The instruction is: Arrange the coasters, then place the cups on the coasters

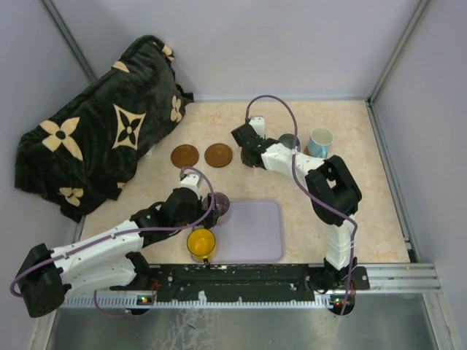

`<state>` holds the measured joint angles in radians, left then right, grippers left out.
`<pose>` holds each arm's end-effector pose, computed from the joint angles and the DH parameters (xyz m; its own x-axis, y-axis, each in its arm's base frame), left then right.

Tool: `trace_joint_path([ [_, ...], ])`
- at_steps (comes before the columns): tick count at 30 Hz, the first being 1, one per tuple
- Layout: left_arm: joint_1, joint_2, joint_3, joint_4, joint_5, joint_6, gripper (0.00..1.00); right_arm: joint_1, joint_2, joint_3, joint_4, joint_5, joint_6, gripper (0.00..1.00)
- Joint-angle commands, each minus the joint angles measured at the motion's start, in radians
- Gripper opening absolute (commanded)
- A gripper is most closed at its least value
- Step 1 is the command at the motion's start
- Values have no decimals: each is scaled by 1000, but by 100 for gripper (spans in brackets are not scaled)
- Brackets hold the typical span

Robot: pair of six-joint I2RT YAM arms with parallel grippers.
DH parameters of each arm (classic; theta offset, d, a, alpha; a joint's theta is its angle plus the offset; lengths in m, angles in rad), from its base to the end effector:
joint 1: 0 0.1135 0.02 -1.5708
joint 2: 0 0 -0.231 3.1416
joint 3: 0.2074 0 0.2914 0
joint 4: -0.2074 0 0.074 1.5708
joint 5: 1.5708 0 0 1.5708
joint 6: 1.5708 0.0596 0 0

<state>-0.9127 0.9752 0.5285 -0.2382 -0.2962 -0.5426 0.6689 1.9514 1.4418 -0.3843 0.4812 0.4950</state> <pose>0.1819 -0.2069 0.1528 -0.6507 0.0342 -0.7586 0.3298 0.9125 -0.2418 0.3807 0.2658 0.1424 -0.6912 -0.0096 -0.7226 0.0069 0.9998 -0.0199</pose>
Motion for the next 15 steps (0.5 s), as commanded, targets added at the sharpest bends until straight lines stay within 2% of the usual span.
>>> trace_joint_path([
  [1, 4, 4, 16, -6, -2, 1, 100, -10, -42, 38, 34, 15, 3, 37],
  [4, 3, 4, 15, -6, -2, 0, 100, -11, -48, 31, 38, 13, 4, 39],
  [7, 3, 4, 15, -7, -2, -1, 100, -10, -56, 27, 41, 14, 3, 47],
  [12, 4, 4, 16, -7, -1, -1, 100, -10, -85, 27, 41, 23, -8, 50],
  [15, 4, 2, 19, -10, 2, 2, 100, -9, -116, 26, 41, 33, -20, 55],
])
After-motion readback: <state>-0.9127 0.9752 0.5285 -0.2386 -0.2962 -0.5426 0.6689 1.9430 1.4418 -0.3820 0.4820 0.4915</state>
